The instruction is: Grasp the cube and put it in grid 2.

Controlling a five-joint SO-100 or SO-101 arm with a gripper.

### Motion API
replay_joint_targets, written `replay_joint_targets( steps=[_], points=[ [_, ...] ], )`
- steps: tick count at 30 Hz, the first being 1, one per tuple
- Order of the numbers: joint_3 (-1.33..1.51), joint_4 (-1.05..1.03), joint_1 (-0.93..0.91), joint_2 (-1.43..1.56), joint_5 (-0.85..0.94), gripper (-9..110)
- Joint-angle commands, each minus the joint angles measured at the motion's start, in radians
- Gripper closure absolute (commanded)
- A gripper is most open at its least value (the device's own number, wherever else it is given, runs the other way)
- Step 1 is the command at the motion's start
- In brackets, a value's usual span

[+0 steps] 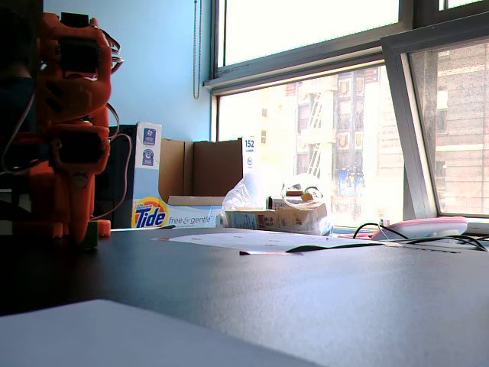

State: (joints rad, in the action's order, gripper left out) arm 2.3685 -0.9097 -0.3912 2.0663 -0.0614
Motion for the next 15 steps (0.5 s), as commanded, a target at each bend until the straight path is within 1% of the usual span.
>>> replay_joint_targets(
  steps=[1,4,7,12,15],
  points=[
    [-0.041,-0.003,0.003,0.003,0.015,101],
    [-0.054,-0.006,0.005,0.011,0.028,101],
    [-0.118,-0.057,0.018,0.021,0.048,101],
    [-0.318,-0.161,0.060,0.026,0.061,101],
    [-0.472,-0.249,0.133,0.018,0.057,101]
  ],
)
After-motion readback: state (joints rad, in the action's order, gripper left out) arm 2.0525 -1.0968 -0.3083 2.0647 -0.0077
